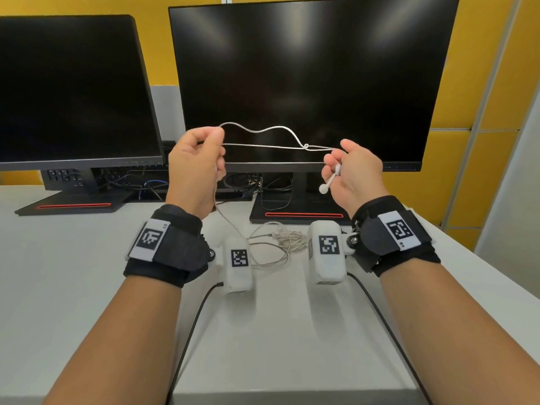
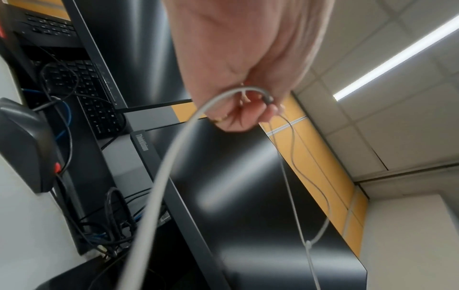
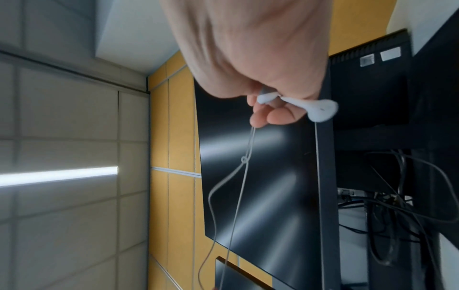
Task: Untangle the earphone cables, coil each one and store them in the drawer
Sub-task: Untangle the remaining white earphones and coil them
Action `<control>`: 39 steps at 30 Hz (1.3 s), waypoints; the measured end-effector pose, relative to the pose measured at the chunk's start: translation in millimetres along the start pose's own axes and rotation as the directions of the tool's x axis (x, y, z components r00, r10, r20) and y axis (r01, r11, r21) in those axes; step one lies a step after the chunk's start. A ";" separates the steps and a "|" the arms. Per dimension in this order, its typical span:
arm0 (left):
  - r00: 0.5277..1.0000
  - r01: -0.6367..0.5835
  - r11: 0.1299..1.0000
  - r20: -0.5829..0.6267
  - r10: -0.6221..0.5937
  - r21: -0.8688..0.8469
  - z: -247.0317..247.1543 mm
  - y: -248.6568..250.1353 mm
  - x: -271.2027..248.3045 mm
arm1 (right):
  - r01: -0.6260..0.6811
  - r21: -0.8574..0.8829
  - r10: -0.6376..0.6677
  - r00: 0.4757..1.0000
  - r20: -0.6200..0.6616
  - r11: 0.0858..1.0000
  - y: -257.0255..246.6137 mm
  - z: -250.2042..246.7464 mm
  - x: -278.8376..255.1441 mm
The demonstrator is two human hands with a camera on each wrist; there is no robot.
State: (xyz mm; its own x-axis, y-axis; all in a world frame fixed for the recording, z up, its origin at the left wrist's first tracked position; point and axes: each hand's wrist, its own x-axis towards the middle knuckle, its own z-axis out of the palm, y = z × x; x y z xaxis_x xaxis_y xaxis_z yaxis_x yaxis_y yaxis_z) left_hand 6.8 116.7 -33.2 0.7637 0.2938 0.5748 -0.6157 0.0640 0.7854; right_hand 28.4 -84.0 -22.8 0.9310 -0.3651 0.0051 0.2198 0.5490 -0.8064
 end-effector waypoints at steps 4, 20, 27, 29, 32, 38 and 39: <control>0.968 -0.044 0.999 -0.249 0.041 -0.003 -4.1 -7.3 5.9 | 0.022 -0.152 -0.017 0.999 0.033 0.988 7.5 3.4 -1.3; 0.984 -0.010 0.999 -0.177 0.016 0.039 3.4 -15.1 3.9 | 0.066 -0.460 0.162 0.884 0.439 0.885 8.6 -4.5 -7.9; 0.990 -0.011 1.000 -0.137 0.014 0.026 6.3 -12.6 -0.4 | 0.180 -0.666 0.323 0.765 0.558 0.724 9.8 -7.0 -9.9; 0.994 -0.014 1.000 -0.109 0.016 0.016 8.1 -11.6 -1.8 | 0.268 -0.719 0.343 0.738 0.581 0.641 12.3 -8.1 -10.4; 0.996 -0.022 1.000 -0.090 0.024 0.022 9.3 -11.0 -2.9 | 0.328 -0.737 0.382 0.692 0.613 0.590 13.8 -7.9 -13.0; 0.998 -0.002 0.997 -0.062 0.007 0.076 4.7 -9.5 -0.1 | 0.282 -0.720 0.320 0.752 0.576 0.634 12.3 -5.4 -11.9; 0.999 0.019 0.998 -0.040 -0.016 0.065 4.9 -7.6 0.0 | 0.262 -0.709 0.305 0.767 0.565 0.654 12.2 -4.8 -11.4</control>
State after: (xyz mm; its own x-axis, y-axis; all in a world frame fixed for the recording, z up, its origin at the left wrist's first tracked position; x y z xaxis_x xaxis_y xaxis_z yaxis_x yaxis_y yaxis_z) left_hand 12.5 111.5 -38.0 0.7653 0.3305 0.5524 -0.5874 0.0077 0.8092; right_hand 19.0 -76.8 -35.5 0.9457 0.3118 0.0920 0.1809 -0.2698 -0.9458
